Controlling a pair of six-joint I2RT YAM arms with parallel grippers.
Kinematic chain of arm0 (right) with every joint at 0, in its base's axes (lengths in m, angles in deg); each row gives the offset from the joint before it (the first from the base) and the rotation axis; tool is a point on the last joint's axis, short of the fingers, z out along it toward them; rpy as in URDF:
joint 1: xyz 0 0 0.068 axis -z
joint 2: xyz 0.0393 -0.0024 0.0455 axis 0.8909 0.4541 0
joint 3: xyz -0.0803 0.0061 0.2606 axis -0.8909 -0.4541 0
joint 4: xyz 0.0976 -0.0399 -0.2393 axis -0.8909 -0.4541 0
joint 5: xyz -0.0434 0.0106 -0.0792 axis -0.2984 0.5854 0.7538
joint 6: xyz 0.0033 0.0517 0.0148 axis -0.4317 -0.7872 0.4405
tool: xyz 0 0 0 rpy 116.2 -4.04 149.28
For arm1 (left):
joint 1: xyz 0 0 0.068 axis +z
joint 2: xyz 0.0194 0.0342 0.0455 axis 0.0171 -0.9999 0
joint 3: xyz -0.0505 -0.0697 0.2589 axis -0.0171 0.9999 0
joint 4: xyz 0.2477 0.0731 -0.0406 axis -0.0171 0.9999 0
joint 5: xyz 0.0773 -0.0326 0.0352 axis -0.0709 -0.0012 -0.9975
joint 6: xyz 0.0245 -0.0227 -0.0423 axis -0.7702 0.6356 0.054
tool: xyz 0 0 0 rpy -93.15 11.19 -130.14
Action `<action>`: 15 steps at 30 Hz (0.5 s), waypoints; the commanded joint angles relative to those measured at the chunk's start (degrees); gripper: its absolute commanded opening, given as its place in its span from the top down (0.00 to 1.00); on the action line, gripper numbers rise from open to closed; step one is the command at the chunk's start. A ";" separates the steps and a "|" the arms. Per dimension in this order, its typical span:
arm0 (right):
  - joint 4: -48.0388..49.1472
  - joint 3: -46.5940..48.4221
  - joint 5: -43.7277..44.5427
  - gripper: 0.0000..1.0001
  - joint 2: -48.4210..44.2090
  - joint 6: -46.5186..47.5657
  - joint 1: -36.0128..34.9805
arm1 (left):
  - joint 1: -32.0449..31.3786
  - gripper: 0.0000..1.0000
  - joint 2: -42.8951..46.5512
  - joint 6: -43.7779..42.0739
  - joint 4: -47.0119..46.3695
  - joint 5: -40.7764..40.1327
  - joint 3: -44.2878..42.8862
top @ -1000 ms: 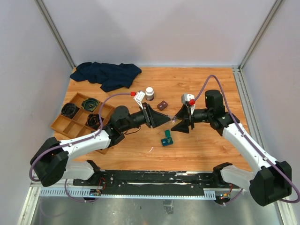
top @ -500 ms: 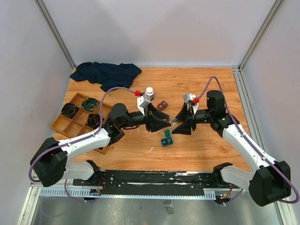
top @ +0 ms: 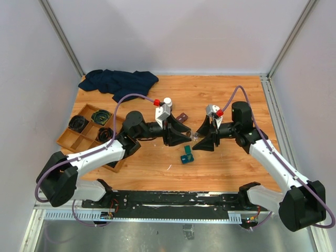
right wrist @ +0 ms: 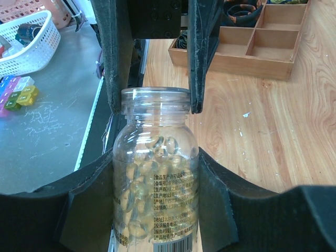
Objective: Sort the pills into containers
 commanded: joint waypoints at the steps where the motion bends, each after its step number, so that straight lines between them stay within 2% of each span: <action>1: 4.91 2.12 -2.04 1.00 -1.24 1.31 -0.38 | -1.74 0.50 0.25 2.98 4.38 -2.76 -0.26; 10: 4.94 2.07 -2.15 0.99 -1.12 1.31 -0.09 | -1.78 0.34 4.50 4.89 3.65 -7.13 2.61; 15: 4.95 2.03 -2.15 0.99 -1.05 1.38 0.04 | -1.74 0.18 7.57 5.23 1.82 -8.11 4.89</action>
